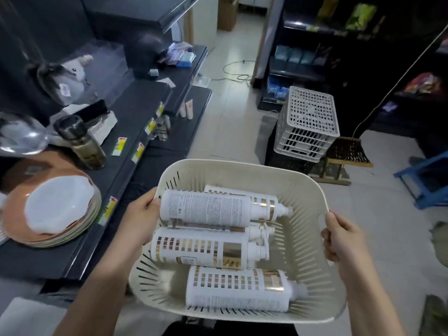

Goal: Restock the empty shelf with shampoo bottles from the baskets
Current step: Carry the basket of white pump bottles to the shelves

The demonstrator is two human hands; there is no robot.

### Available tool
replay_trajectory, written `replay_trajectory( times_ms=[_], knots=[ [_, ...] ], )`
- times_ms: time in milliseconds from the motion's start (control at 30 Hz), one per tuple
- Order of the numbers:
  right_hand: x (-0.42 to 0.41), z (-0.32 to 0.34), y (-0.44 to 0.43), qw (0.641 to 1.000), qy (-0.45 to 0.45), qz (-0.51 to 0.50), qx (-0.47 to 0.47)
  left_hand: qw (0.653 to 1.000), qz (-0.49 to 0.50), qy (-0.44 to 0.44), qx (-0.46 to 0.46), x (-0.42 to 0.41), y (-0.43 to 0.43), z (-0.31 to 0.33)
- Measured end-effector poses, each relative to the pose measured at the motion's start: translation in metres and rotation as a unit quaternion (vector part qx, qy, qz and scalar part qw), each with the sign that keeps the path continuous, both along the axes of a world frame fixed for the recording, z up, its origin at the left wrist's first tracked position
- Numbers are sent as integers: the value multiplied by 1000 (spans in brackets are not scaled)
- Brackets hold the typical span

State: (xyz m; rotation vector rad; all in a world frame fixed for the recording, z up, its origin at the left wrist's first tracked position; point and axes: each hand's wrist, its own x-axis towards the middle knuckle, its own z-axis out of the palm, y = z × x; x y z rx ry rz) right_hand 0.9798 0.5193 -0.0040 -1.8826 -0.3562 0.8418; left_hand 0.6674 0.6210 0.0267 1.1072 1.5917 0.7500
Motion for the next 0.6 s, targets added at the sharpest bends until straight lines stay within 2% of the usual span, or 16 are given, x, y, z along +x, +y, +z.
replay_trajectory(
  times_ms=[333,600],
  knots=[
    [170,-22,104,1000,-9,-2,-7,999,-25,-26,-14,159,116,-23],
    [296,-3,190,1000,0,5,-5,1000,-13,-22,-6,286,210,-29]
  ],
)
